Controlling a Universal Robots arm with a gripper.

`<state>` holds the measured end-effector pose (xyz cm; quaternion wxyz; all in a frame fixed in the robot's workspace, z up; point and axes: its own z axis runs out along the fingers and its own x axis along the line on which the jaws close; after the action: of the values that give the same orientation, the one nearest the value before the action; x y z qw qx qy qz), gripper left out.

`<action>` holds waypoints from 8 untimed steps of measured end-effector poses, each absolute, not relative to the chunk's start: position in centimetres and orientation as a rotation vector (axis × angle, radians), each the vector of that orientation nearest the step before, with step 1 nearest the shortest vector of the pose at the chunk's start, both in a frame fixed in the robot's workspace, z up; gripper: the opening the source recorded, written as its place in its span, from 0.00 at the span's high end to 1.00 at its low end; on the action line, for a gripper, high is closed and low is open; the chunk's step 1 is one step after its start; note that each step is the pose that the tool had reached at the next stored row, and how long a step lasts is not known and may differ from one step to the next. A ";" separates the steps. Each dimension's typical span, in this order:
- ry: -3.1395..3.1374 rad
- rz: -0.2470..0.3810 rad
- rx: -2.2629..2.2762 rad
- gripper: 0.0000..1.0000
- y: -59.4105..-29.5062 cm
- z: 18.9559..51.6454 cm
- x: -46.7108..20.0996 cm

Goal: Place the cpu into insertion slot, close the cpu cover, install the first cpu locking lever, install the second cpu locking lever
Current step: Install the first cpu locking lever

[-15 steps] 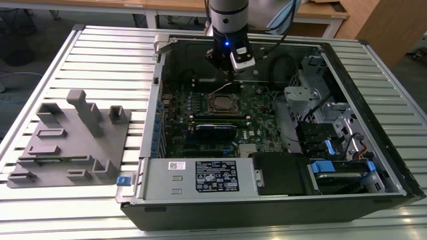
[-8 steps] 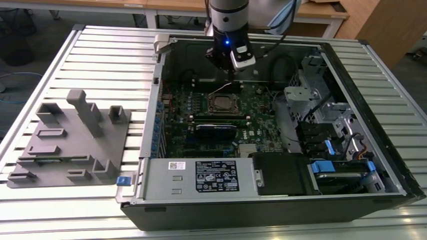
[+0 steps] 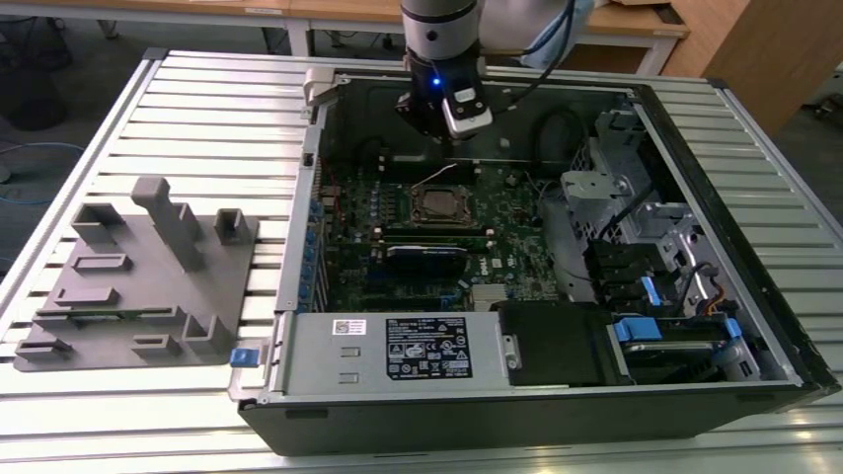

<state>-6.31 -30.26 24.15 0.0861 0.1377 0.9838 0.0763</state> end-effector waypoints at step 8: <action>2.931 0.226 0.410 0.89 -31.0 23.5 -7.1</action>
<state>-7.08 -31.02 23.48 0.0865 0.1377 0.9838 0.0760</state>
